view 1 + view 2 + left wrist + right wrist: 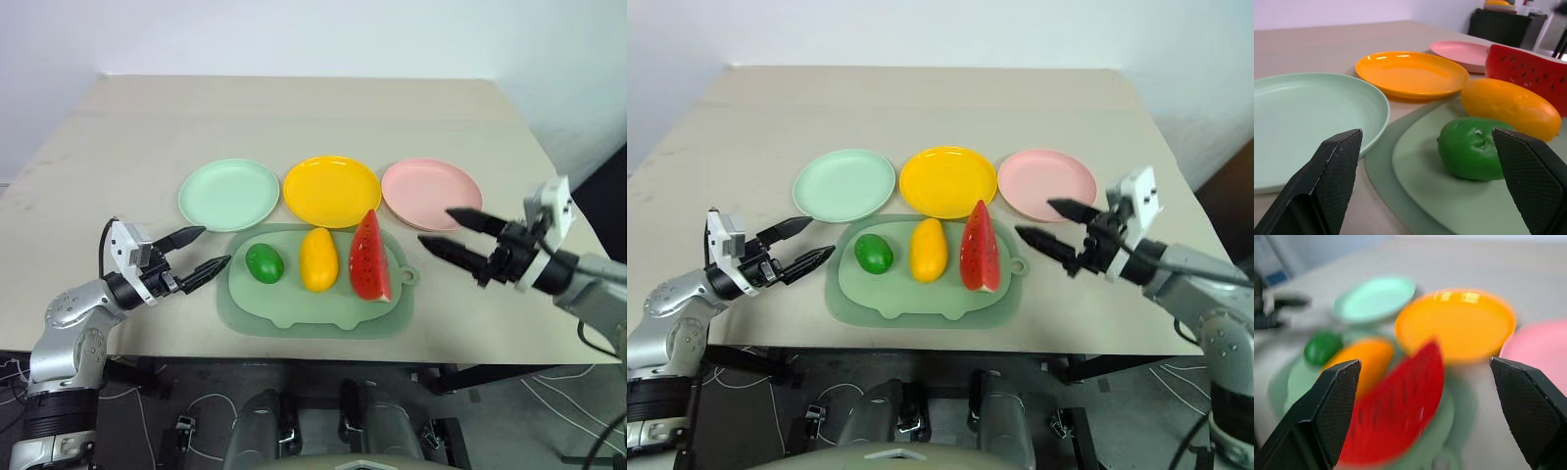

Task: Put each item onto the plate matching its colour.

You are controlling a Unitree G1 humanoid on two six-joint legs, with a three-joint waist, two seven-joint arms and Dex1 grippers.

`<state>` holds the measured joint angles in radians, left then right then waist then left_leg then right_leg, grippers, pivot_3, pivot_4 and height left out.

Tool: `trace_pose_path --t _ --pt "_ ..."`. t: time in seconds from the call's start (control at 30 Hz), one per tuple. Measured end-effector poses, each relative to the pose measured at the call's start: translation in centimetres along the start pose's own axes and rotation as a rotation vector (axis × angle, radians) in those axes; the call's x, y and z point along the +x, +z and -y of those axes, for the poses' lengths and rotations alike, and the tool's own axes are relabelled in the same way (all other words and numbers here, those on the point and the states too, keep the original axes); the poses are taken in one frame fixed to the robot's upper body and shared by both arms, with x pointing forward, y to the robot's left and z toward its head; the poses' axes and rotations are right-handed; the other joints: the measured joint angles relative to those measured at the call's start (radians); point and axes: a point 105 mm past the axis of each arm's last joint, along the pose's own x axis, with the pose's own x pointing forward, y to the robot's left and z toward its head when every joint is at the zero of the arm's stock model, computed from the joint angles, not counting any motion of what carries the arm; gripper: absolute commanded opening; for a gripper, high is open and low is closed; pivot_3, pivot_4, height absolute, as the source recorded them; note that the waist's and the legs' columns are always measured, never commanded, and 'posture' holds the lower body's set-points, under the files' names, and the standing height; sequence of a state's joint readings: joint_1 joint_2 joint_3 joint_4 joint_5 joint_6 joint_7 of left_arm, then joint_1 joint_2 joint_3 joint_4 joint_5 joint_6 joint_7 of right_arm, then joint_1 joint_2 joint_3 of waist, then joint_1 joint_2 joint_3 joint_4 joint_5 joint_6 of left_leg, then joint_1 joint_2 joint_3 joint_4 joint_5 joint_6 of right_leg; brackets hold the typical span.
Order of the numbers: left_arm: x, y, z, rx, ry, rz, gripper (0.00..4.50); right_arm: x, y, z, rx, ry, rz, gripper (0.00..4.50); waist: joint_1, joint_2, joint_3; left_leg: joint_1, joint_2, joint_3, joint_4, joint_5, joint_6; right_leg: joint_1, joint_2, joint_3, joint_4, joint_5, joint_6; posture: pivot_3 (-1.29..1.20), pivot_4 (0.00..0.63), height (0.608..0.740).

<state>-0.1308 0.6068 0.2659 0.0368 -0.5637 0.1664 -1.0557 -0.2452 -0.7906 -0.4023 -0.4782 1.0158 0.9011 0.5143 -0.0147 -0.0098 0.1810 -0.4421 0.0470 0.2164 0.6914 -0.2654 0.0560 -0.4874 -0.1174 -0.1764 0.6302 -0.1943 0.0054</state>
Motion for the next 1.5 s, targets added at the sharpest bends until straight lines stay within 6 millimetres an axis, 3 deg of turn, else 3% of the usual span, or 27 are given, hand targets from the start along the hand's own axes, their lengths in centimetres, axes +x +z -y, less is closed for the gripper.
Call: trace_pose_path --t 0.1,0.23,0.37,0.53,0.73,0.97,1.13,1.23,1.43,1.5 --pt "0.2 -0.2 0.3 -0.001 -0.017 -0.011 4.46 1.1 1.1 -0.4 0.046 -0.017 0.003 4.5 0.004 0.0 0.0 -0.001 0.0 0.0 0.0 0.0 0.0 -0.001 0.0 0.0 0.0 0.0 -0.001 0.0 0.15 0.696" --pt "0.3 -0.1 0.2 0.01 -0.016 -0.003 4.46 2.4 0.0 -1.4 0.154 -0.004 -0.099 4.5 0.003 0.0 0.0 -0.001 0.0 0.0 0.0 0.0 0.0 -0.001 0.0 0.0 0.0 0.001 -0.001 0.0 0.15 0.696" --pt "0.3 -0.1 0.3 0.019 -0.027 -0.002 4.46 3.2 -1.1 -2.4 0.245 0.053 -0.311 4.5 -0.001 0.0 0.0 -0.001 0.0 0.001 0.001 0.0 0.0 -0.001 0.0 0.0 0.001 0.001 -0.001 0.0 0.15 0.696" --pt "0.5 -0.2 0.5 0.026 -0.038 0.002 4.46 3.0 -3.4 -2.1 0.34 0.003 -0.539 4.5 0.002 0.0 0.0 -0.001 0.0 0.001 0.001 0.0 0.0 0.0 0.0 0.0 0.001 0.001 0.0 0.0 0.15 0.696" --pt "1.5 -0.3 0.6 0.012 -0.052 0.02 4.46 4.8 -3.4 -2.1 0.371 -0.052 -0.585 4.5 0.0 0.0 0.0 -0.001 0.0 0.002 0.002 0.0 0.0 0.001 0.0 0.0 0.001 0.002 0.004 0.0 0.15 0.696" --pt "1.8 -0.9 0.2 -0.007 -0.033 0.025 4.46 6.7 -6.0 -1.0 0.414 -0.177 -0.701 4.5 0.002 0.0 0.0 -0.002 0.0 0.002 0.003 0.0 0.0 0.0 0.0 0.0 0.001 0.004 0.003 0.0 0.15 0.696" --pt "2.2 -0.7 0.2 0.008 -0.035 0.031 4.46 6.8 -6.8 -0.4 0.386 -0.249 -0.758 4.5 0.0 0.0 0.0 -0.002 0.0 0.002 0.003 0.0 0.0 0.0 0.0 0.0 0.001 0.004 0.004 0.0 0.15 0.696" --pt "2.1 -0.8 0.2 0.012 -0.032 0.026 4.5 6.7 -6.9 -0.5 0.366 -0.25 -0.782 3.93 0.0 0.0 0.0 -0.002 0.001 0.002 0.003 0.0 0.0 0.0 0.001 0.0 0.002 0.004 0.004 0.0 0.15 0.696" --pt "2.0 -1.1 0.0 0.014 -0.022 0.019 4.5 6.8 -6.7 -0.9 0.342 -0.229 -0.787 2.03 0.003 0.0 0.0 -0.002 0.0 0.002 0.003 0.0 0.001 0.001 0.0 0.0 0.001 0.004 0.005 0.0 0.15 0.696" --pt "2.0 -1.0 0.0 0.017 -0.02 0.019 4.5 6.8 -6.7 -1.1 0.333 -0.22 -0.786 1.86 0.002 0.0 0.0 -0.002 0.0 0.002 0.003 0.0 0.001 0.001 0.0 0.0 0.001 0.003 0.005 0.0 0.15 0.696"
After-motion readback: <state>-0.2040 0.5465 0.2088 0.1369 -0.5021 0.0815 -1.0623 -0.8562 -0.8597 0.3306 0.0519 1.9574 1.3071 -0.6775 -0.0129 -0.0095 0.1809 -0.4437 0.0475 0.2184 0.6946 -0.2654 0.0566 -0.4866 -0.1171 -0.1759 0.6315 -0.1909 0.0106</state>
